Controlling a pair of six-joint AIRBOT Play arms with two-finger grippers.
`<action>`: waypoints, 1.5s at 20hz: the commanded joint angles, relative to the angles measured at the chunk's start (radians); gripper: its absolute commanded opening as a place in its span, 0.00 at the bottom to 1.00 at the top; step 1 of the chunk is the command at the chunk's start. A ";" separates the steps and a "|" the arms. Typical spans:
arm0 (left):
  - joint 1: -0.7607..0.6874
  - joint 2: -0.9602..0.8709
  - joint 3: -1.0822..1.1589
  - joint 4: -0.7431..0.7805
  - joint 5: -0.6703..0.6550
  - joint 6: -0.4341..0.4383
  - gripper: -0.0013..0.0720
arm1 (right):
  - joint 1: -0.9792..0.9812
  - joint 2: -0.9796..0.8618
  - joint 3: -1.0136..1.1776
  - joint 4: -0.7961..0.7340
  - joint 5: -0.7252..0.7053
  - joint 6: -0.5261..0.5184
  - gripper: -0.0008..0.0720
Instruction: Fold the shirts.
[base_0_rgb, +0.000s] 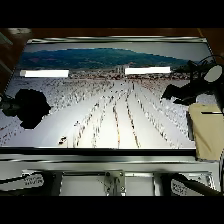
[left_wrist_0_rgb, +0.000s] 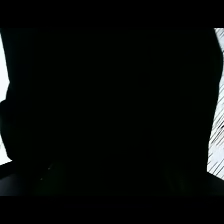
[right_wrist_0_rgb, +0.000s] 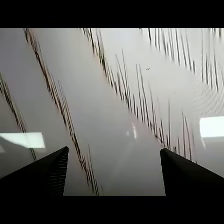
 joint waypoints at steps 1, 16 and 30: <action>0.019 -0.089 0.001 -0.075 -0.003 0.090 1.00 | 0.000 0.000 0.000 0.001 0.004 0.030 0.95; -0.375 0.369 0.116 -0.229 -0.086 0.352 0.07 | 0.000 0.020 0.023 -0.141 0.159 -0.246 0.95; -1.205 -0.012 0.115 -0.514 0.295 0.164 0.54 | 0.000 0.126 0.023 -0.142 0.318 -0.178 0.95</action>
